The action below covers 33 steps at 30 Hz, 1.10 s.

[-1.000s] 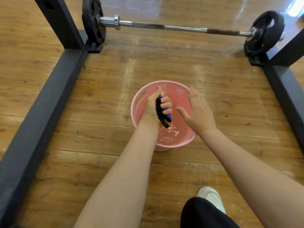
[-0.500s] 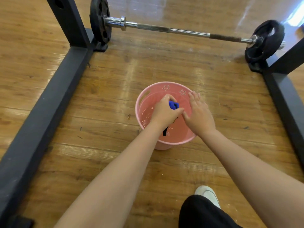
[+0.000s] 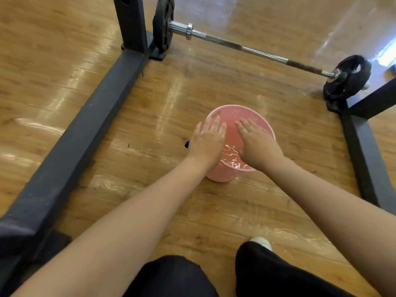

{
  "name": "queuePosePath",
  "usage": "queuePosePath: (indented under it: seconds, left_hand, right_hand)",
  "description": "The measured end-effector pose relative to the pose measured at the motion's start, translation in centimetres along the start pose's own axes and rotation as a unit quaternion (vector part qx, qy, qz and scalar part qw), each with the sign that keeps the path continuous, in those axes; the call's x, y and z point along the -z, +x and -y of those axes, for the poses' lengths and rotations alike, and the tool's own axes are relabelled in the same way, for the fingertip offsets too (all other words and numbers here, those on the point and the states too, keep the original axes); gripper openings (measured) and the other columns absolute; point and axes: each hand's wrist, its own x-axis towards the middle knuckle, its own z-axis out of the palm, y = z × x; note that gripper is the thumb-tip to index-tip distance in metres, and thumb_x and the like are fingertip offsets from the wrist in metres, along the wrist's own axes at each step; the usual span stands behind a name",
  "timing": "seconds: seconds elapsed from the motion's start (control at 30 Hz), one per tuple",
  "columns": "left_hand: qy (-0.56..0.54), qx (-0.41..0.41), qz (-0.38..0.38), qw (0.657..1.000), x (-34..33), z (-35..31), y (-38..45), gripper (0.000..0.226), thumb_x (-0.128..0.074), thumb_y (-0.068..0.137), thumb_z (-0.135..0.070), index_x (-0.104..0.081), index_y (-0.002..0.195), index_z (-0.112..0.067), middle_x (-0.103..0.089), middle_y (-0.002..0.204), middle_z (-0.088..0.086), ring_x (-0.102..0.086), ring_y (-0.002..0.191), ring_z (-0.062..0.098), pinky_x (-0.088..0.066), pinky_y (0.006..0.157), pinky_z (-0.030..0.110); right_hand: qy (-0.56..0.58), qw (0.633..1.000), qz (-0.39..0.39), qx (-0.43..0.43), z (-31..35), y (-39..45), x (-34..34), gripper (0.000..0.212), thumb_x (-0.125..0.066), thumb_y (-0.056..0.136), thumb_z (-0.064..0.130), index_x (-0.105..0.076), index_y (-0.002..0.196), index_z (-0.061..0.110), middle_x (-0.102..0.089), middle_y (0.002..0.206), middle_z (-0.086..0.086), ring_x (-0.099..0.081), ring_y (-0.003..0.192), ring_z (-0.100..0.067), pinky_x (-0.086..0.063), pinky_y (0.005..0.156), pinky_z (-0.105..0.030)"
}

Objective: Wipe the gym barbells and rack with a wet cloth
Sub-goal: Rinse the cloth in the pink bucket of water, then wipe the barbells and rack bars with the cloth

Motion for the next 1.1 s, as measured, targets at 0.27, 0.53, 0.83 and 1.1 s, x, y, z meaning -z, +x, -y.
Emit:
queuePosePath:
  seconds: [0.27, 0.53, 0.83, 1.1]
  left_hand:
    - [-0.079, 0.201, 0.023, 0.976, 1.9, 4.5, -5.6, 0.063, -0.041, 0.101, -0.024, -0.007, 0.151, -0.007, -0.001, 0.159, 0.013, -0.002, 0.146, 0.028, -0.010, 0.117, 0.036]
    - [-0.128, 0.367, 0.023, 0.921, 3.8, 4.7, -14.4, 0.062, -0.043, 0.101, -0.017, -0.007, 0.150, -0.007, 0.001, 0.158, 0.013, 0.000, 0.146, 0.027, -0.018, 0.115, 0.038]
    - [-0.146, 0.466, 0.005, 0.873, 12.4, 3.5, -21.4, 0.067, -0.044, 0.100, -0.019, -0.002, 0.151, -0.007, 0.004, 0.159, 0.011, 0.004, 0.146, 0.026, -0.013, 0.116, 0.037]
    - [-0.170, 0.505, -0.019, 0.846, 22.7, 2.2, -25.6, 0.062, -0.037, 0.101, -0.022, -0.002, 0.150, -0.006, 0.001, 0.159, 0.012, 0.004, 0.146, 0.026, -0.012, 0.116, 0.038]
  right_hand:
    - [0.025, 0.993, 0.009, 0.114, 7.9, 1.1, 0.9, 0.057, -0.032, 0.103, 0.033, -0.014, 0.151, 0.010, -0.012, 0.159, -0.006, -0.007, 0.146, -0.019, -0.010, 0.118, -0.034]
    - [0.017, 0.980, 0.075, 0.181, 14.2, -2.9, 3.4, 0.059, -0.027, 0.102, 0.039, -0.017, 0.150, 0.007, -0.016, 0.158, -0.010, -0.009, 0.146, -0.023, -0.012, 0.117, -0.038]
    - [-0.034, 0.962, 0.115, 0.244, 19.9, -10.2, 10.5, 0.061, -0.020, 0.102, 0.044, -0.011, 0.151, 0.009, -0.009, 0.159, -0.008, -0.004, 0.146, -0.021, -0.008, 0.117, -0.037]
    - [-0.042, 0.957, 0.116, 0.262, 23.2, -15.2, 19.5, 0.061, -0.016, 0.102, 0.044, -0.008, 0.152, 0.010, -0.006, 0.159, -0.007, 0.000, 0.146, -0.020, -0.005, 0.118, -0.036]
